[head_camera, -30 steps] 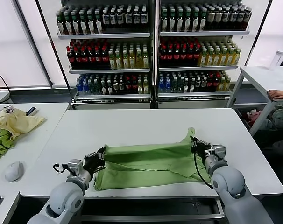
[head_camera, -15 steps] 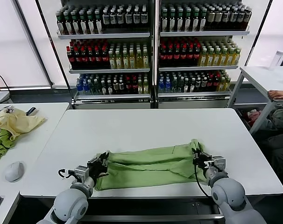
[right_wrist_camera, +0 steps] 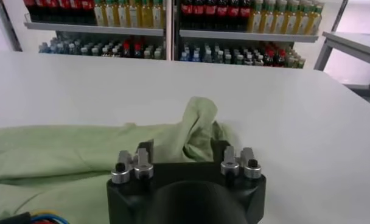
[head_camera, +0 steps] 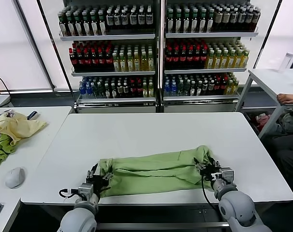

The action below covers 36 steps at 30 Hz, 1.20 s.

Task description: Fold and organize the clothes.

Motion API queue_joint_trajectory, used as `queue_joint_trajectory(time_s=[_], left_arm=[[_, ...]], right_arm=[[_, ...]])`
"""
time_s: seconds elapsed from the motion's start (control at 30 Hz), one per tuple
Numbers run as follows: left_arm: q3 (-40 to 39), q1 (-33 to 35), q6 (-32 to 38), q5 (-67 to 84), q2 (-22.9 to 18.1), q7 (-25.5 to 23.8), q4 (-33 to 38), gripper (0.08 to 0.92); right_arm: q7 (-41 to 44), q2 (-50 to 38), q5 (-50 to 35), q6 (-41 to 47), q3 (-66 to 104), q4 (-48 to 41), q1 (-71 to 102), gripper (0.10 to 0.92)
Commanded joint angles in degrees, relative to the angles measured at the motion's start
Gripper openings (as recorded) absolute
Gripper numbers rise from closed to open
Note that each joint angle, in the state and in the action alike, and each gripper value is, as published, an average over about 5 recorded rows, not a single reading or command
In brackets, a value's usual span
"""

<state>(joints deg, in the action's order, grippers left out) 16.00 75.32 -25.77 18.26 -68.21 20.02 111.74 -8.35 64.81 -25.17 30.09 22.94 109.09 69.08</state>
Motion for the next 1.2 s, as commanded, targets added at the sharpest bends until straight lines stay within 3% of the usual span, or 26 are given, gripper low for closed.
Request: queue_joint_trajectory(time_s=[0.03,0.17,0.53,0.93,1.2], left_arm=[[0.27,2.22,-0.92,-1.88,-4.13,2.6,-1.64,0.786],[0.4,2.58,-0.89,0.39,-3.83,1.39,-0.79,0.779],[6.08,1.9,-1.24,11.56,-0.48,-2.14,-0.55,0.469],[19.6,0.24,-1.23,19.16,10.98,-3.41,0.22,0.136],[27.35,-0.79,-1.31,20.43,16.46,-4.08,2.51,0.11]], right_arm=[[-0.08,0.01,0.66,-0.16,0.16,0.52,0.82,0.809],[-0.04,-0.21,0.58,-0.19,0.34,0.78,0.96,0.822],[0.1,-0.11,0.53,-0.59,0.64,1.07,0.99,0.823],[0.12,-0.24,-0.11,-1.02,0.98,0.87,0.23,0.823],[0.17,-0.41,-0.42,-1.15,1.11,0.77,-0.12,0.823]])
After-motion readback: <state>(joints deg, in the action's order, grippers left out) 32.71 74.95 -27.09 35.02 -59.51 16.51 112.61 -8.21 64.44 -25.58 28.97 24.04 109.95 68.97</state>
